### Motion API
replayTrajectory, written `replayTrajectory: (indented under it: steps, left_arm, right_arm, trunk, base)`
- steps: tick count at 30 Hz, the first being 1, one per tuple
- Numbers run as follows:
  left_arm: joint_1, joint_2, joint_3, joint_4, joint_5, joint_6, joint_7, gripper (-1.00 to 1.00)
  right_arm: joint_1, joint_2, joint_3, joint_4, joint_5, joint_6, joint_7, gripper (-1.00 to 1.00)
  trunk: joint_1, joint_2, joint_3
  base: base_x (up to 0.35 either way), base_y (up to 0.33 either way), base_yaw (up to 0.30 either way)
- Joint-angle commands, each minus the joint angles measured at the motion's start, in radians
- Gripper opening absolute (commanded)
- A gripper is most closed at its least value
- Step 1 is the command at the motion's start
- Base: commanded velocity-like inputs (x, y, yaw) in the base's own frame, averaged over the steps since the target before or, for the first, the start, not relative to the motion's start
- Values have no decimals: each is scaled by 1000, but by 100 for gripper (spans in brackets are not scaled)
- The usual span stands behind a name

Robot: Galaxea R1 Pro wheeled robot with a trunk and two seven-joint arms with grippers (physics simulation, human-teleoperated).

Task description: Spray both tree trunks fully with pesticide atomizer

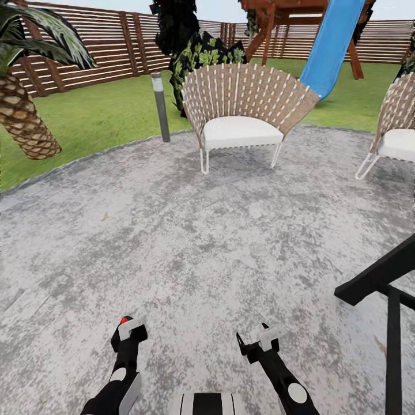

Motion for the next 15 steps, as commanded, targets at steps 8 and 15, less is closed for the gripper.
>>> replayTrajectory:
  steps: [8, 15]
  left_arm:
    - [0, 0, 1, 0, 7, -1, -4, -100]
    - [0, 0, 1, 2, 7, 2, -4, -100]
  right_arm:
    - [0, 2, -6, 1, 7, -4, 9, 100]
    - [0, 2, -6, 1, 7, -5, 9, 100]
  trunk:
    - [-4, 2, 43]
    - [-7, 3, 81]
  base:
    - [0, 0, 0]
    - [0, 0, 0]
